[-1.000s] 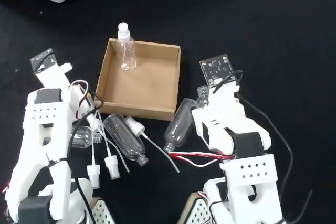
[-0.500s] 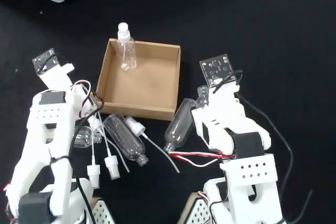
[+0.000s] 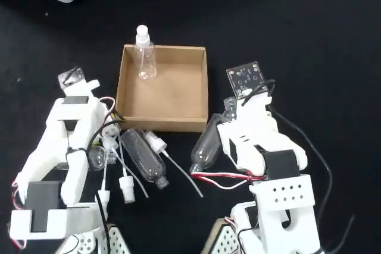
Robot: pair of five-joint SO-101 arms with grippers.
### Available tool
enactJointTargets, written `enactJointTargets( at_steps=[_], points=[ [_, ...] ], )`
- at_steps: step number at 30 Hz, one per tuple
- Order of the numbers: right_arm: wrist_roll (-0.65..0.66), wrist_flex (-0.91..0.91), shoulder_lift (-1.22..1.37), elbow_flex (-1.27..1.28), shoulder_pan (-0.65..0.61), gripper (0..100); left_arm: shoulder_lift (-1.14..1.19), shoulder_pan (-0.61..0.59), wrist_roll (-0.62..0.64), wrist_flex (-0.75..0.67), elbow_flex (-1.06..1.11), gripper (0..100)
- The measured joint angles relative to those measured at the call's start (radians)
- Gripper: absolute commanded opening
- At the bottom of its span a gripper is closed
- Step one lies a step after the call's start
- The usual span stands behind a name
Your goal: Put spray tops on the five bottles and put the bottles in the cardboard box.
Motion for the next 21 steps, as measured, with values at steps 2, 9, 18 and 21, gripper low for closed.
enactJointTargets(
  at_steps=[2, 9, 18, 21],
  points=[
    [0.0, 0.0, 0.0, 0.0, 0.0, 9.9, 0.011, 0.005, -0.002, -0.003, 0.0, 14],
    [0.0, 0.0, 0.0, 0.0, 0.0, 9.9, 0.064, 0.006, 0.0, -0.038, -0.012, 14],
    [0.0, 0.0, 0.0, 0.015, 0.0, 9.9, 0.092, 0.006, 0.0, -0.048, -0.026, 3],
    [0.0, 0.0, 0.0, 0.015, 0.0, 9.9, 0.094, 0.02, 0.0, -0.052, -0.035, 3]
  ],
)
